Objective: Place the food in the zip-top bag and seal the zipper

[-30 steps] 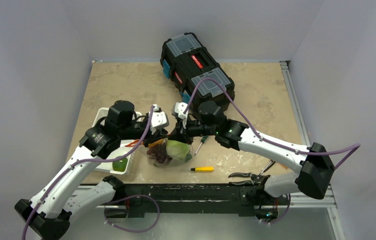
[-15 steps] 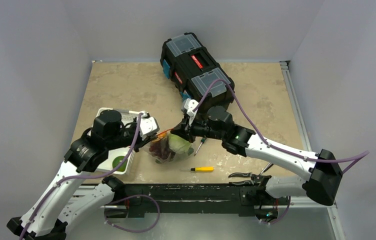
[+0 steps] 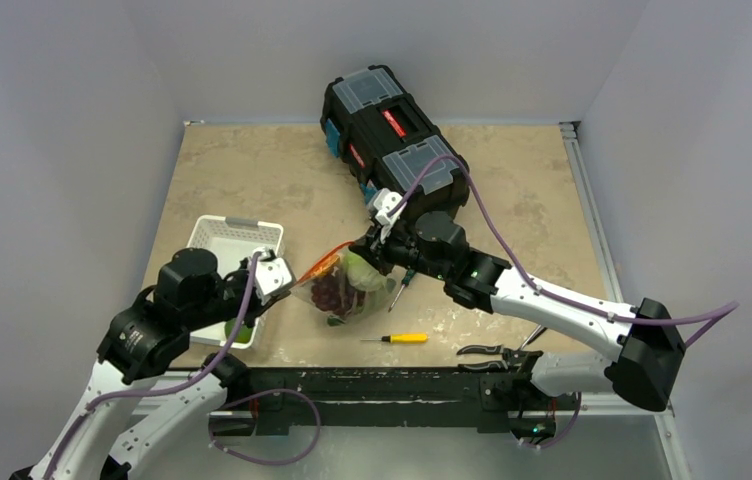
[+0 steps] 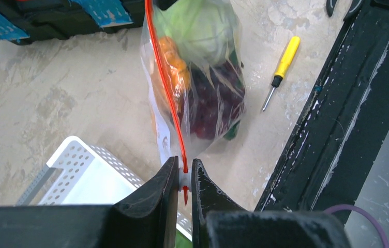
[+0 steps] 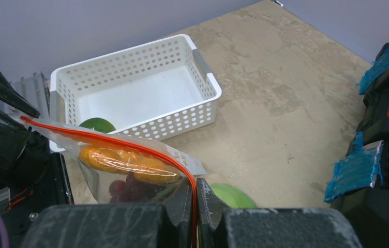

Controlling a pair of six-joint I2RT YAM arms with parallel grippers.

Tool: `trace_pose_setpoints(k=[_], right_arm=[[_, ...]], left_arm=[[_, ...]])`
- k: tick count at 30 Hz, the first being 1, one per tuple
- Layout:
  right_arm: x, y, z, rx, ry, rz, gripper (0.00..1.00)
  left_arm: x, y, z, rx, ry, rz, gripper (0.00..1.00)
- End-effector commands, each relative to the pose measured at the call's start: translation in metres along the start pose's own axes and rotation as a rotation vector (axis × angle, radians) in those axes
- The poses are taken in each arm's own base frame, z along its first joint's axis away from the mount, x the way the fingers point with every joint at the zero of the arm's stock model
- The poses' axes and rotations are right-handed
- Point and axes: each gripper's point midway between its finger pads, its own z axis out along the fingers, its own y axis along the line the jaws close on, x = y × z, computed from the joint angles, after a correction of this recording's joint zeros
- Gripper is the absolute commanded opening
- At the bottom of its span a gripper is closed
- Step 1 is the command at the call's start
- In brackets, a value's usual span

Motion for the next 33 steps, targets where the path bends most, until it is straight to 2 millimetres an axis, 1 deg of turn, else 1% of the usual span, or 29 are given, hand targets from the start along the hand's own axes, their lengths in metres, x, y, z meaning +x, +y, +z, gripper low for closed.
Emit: trace_pose_setpoints(k=[1,10,11,12,13,14,17,18,19,21,22,25,26,29,31,33], right_arm=[[-0.036,-0.028,-0.009,0.127,-0.127,-0.031,0.0],[-0.039,-0.022,0.001,0.083,-0.124,-0.035,0.0],[-0.038,-0.022,0.002,0.078,-0.113,-0.05,0.0],[-0.036,-0.023,0.004,0.08,-0.093,-0.077,0.0],[-0.037,-0.021,0.007,0.063,-0.082,-0.082,0.0],[-0.035,-0.019,0.009,0.054,-0.069,-0.074,0.0],[-0.035,-0.015,0.016,0.033,-0.065,-0.047,0.0],[-0.034,-0.016,0.019,0.034,-0.064,-0.043,0.0],[-0.033,-0.016,0.023,0.04,-0.056,-0.004,0.0],[-0.029,-0.023,0.031,0.078,-0.026,0.025,0.0],[-0.026,-0.027,0.035,0.098,-0.007,0.036,0.0],[-0.024,-0.033,0.045,0.133,0.01,0.057,0.0],[-0.026,-0.036,0.049,0.147,0.005,0.069,0.0],[-0.02,-0.053,0.065,0.237,0.043,0.089,0.0],[-0.012,-0.065,0.078,0.298,0.081,0.092,0.0],[0.003,-0.078,0.091,0.364,0.13,0.083,0.0]], left_arm=[[0.01,-0.005,-0.018,-0.021,0.038,-0.026,0.0],[0.014,0.004,-0.03,-0.1,0.05,-0.049,0.0],[0.013,0.006,-0.03,-0.12,0.046,-0.062,0.05],[0.012,0.008,-0.031,-0.134,0.037,-0.073,0.15],[0.011,0.008,-0.031,-0.137,0.03,-0.082,0.33],[0.008,0.007,-0.032,-0.134,0.018,-0.09,0.39],[-0.005,0.007,-0.037,-0.139,-0.039,-0.099,0.49],[-0.01,0.012,-0.04,-0.172,-0.061,-0.105,0.54],[-0.014,0.019,-0.044,-0.218,-0.087,-0.118,0.6],[-0.021,0.036,-0.057,-0.334,-0.132,-0.147,0.72],[-0.025,0.04,-0.063,-0.37,-0.157,-0.158,0.74],[-0.035,0.041,-0.076,-0.394,-0.226,-0.16,0.79],[-0.037,0.04,-0.078,-0.391,-0.241,-0.158,0.79],[-0.04,0.036,-0.08,-0.376,-0.264,-0.179,0.8],[-0.039,0.033,-0.08,-0.367,-0.267,-0.196,0.8],[-0.038,0.031,-0.079,-0.357,-0.27,-0.206,0.8]])
